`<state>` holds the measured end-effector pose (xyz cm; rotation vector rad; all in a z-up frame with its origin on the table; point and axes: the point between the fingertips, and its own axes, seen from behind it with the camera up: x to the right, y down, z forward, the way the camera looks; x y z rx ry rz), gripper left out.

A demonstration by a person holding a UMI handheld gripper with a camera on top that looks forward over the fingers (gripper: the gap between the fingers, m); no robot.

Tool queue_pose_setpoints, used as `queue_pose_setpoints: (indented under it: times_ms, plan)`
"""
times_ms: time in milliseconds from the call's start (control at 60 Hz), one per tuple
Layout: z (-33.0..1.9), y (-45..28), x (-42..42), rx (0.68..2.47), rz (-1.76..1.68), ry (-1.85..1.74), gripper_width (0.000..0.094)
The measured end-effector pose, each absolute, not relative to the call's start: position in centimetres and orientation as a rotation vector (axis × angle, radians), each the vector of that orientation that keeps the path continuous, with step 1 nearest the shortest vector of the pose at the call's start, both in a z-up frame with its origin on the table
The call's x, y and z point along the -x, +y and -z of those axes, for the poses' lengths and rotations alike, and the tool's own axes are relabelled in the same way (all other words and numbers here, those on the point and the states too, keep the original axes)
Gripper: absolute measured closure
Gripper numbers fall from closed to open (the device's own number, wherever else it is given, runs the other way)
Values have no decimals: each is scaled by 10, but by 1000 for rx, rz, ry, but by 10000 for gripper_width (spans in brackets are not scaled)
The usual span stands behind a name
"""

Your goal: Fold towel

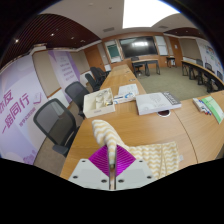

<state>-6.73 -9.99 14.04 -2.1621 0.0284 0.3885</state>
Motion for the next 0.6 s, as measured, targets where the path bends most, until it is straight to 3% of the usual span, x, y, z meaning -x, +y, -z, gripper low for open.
queue_pose_setpoints:
  times_ms: [150,233,283,367,433,600]
  plan:
    - [-84,-92,-26,2261,-220,189,863]
    - [-58,-96,-74,2294,-118,236,770]
    - [-50,-97,-97,2302,-60,250,639]
    - [-52,-105,-133,2299,61,264,285]
    - [-62,-111,-148,2283,106,259,75]
    - [-106,-135,-142,2245,177,198,82]
